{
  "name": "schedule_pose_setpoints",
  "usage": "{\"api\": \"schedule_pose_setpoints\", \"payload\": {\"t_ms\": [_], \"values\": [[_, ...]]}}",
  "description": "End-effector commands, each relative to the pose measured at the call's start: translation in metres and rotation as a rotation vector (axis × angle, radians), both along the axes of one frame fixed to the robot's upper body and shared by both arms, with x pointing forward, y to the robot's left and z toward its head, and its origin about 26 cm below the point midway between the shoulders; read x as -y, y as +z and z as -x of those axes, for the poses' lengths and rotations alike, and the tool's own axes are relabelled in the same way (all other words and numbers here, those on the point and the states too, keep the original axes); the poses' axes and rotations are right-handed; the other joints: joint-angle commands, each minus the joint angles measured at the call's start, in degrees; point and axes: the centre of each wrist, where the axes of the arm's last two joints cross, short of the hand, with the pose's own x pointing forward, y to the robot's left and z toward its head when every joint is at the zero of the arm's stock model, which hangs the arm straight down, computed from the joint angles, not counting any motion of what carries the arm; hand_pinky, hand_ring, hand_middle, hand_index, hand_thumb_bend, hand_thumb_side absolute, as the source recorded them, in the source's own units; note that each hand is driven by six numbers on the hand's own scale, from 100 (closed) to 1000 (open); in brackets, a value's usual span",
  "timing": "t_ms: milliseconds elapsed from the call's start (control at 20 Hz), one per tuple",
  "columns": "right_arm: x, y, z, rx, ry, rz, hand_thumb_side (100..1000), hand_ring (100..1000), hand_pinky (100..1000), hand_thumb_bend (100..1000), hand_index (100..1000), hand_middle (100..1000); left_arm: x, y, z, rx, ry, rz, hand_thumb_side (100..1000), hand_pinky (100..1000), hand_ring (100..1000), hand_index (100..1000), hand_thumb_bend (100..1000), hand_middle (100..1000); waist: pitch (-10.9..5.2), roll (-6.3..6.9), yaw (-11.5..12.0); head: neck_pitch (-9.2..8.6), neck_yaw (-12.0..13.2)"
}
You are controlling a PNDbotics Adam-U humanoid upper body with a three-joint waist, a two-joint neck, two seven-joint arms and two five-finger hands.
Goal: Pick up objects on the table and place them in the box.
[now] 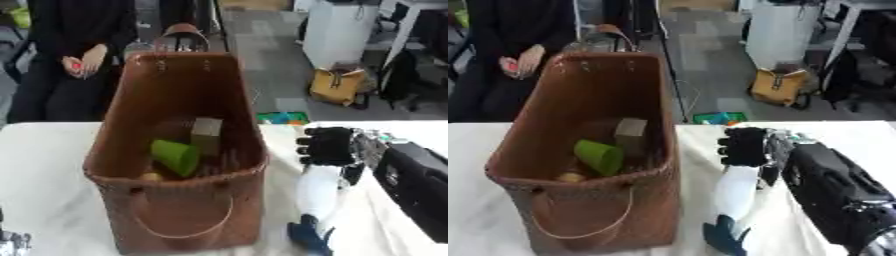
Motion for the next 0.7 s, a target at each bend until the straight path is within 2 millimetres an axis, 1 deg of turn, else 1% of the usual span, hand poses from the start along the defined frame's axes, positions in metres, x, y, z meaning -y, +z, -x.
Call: {"api": "schedule_pose_setpoints", "payload": {"t_ms": [50, 350, 700], "values": [[0.004, 0.040, -0.001, -0.221, 0.253, -0.165, 619, 875, 700, 100, 339, 689, -0.003, 0.009, 0.002, 0.016, 0.002, -0.033, 919, 722, 691, 686, 100, 820, -1.64, -0.07, -0.17, 0.21, 0.09], [-0.004, 0.077, 0.007, -0.121, 0.371, -0.214, 618, 878, 693, 100, 335, 688, -0.004, 0.009, 0.002, 0.012, 0.003, -0.041, 919, 721, 691, 686, 100, 819, -2.04, -0.50, -0.47, -0.04, 0.15], [-0.003, 0.100, 0.015, -0.075, 0.444, -0.257, 618, 880, 689, 100, 333, 690, -0.005, 0.009, 0.003, 0.009, 0.005, -0.048, 921, 722, 691, 686, 100, 819, -2.36, -1.00, -0.84, 0.00, 0.20]]}}
